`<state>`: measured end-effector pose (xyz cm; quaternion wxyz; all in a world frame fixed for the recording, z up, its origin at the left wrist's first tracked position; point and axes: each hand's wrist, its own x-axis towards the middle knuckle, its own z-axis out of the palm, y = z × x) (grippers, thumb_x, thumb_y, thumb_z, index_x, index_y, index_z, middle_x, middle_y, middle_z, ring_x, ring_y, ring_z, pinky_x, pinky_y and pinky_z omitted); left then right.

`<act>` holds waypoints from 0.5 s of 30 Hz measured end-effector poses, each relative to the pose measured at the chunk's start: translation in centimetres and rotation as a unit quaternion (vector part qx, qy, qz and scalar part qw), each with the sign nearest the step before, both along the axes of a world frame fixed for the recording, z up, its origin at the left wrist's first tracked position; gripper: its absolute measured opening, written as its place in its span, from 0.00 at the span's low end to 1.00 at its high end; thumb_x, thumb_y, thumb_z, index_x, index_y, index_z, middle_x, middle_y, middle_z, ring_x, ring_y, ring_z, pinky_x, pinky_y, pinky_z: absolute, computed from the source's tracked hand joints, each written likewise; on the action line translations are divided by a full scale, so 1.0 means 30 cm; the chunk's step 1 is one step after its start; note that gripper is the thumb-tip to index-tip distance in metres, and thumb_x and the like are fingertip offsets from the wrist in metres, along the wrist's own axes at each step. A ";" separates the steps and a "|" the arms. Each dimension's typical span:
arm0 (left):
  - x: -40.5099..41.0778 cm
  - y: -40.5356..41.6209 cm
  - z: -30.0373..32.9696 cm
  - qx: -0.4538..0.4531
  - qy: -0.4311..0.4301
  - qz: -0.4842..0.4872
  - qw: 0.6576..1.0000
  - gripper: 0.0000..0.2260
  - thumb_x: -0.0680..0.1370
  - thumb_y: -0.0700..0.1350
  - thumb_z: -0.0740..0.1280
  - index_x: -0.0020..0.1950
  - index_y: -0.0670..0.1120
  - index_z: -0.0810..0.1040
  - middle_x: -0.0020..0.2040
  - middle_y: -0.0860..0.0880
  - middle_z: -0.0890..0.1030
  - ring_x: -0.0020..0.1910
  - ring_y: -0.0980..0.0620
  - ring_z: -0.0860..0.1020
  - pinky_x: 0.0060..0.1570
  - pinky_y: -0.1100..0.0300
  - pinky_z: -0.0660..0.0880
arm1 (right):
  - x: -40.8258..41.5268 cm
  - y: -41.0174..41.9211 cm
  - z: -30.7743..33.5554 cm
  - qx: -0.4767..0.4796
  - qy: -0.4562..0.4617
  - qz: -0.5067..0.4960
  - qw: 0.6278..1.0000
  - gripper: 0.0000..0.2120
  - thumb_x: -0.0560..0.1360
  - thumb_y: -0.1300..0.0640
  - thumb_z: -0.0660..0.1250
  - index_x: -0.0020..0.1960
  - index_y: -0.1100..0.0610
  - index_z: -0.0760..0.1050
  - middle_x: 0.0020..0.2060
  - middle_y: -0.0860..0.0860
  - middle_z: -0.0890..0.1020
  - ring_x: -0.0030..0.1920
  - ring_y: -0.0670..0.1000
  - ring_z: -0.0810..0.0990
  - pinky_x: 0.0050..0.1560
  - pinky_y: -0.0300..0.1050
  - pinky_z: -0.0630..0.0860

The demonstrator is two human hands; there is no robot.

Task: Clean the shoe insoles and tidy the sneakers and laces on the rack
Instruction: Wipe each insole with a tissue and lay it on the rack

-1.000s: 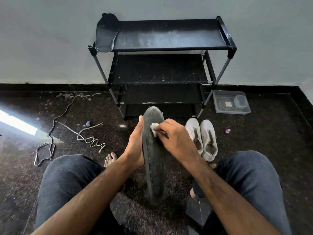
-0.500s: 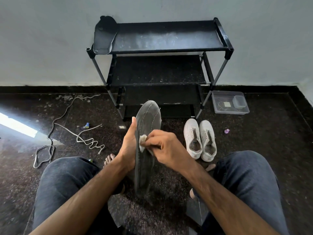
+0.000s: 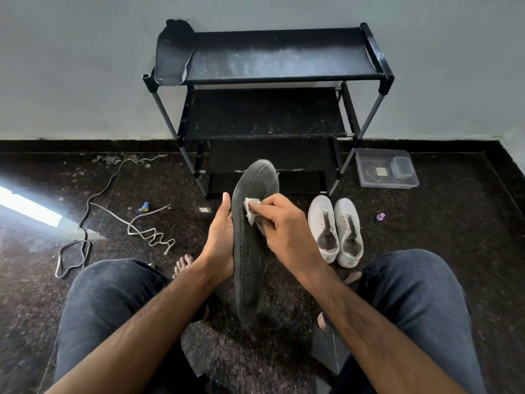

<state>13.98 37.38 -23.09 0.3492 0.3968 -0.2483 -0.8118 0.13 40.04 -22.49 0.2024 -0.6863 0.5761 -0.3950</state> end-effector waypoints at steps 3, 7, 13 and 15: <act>0.004 0.005 0.007 0.026 0.013 -0.017 0.999 0.33 0.83 0.66 0.50 0.74 0.44 0.74 0.71 0.36 0.76 0.66 0.41 0.78 0.64 0.49 0.77 | -0.009 -0.006 0.007 -0.026 -0.012 -0.041 0.999 0.11 0.78 0.65 0.71 0.60 0.60 0.83 0.49 0.48 0.81 0.51 0.44 0.81 0.55 0.38 0.81; -0.009 0.009 0.005 0.052 0.030 -0.023 0.998 0.33 0.83 0.66 0.52 0.73 0.42 0.75 0.61 0.39 0.82 0.58 0.44 0.82 0.56 0.52 0.82 | 0.000 0.006 0.020 -0.025 -0.044 -0.021 0.999 0.10 0.77 0.67 0.72 0.58 0.62 0.84 0.50 0.50 0.83 0.51 0.44 0.82 0.56 0.39 0.81; 0.027 -0.008 -0.003 0.071 0.014 -0.047 0.996 0.40 0.79 0.71 0.57 0.74 0.39 0.73 0.72 0.34 0.74 0.74 0.37 0.72 0.76 0.45 0.67 | 0.036 0.066 0.028 0.026 -0.051 0.154 0.986 0.10 0.77 0.68 0.71 0.57 0.62 0.85 0.51 0.50 0.82 0.53 0.45 0.82 0.58 0.39 0.79; 0.028 -0.010 -0.023 0.058 0.006 -0.031 0.998 0.38 0.80 0.69 0.57 0.74 0.39 0.73 0.75 0.35 0.70 0.75 0.37 0.70 0.77 0.43 0.64 | 0.008 0.059 0.037 0.067 -0.059 0.188 0.978 0.09 0.76 0.68 0.72 0.55 0.61 0.86 0.50 0.50 0.83 0.50 0.45 0.82 0.54 0.38 0.80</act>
